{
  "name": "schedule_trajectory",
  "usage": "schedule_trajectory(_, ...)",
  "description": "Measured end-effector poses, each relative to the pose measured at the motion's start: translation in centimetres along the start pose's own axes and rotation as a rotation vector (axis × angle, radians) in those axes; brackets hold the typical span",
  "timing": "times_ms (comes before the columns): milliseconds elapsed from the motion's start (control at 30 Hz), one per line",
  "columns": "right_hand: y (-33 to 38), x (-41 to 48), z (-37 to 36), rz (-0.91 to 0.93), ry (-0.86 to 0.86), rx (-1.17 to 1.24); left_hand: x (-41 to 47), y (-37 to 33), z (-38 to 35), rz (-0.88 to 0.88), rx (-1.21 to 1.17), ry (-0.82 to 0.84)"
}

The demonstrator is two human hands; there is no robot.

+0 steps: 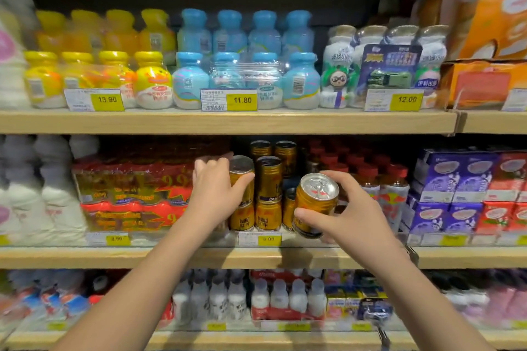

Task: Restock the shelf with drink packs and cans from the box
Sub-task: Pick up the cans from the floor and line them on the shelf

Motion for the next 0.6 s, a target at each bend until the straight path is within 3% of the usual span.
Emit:
schedule_trajectory(200, -0.2, 2.1, 0.6, 0.046, 0.009, 0.016, 0.9, -0.5, -1.8, -0.028, 0.178, -0.020)
schedule_trajectory(600, -1.3, 1.8, 0.6, 0.042, 0.016, 0.026, 2.2, -0.4, -2.9, -0.137, 0.292, -0.011)
Point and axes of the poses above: each hand's wrist, its own x-axis towards the middle knuckle, its own z-axis out of the back of the hand, y = z × x, the point moved 10 cm from there along x, towards the middle knuckle, and after that the axes turned 12 degrees about -x, right-handed, at the moved point
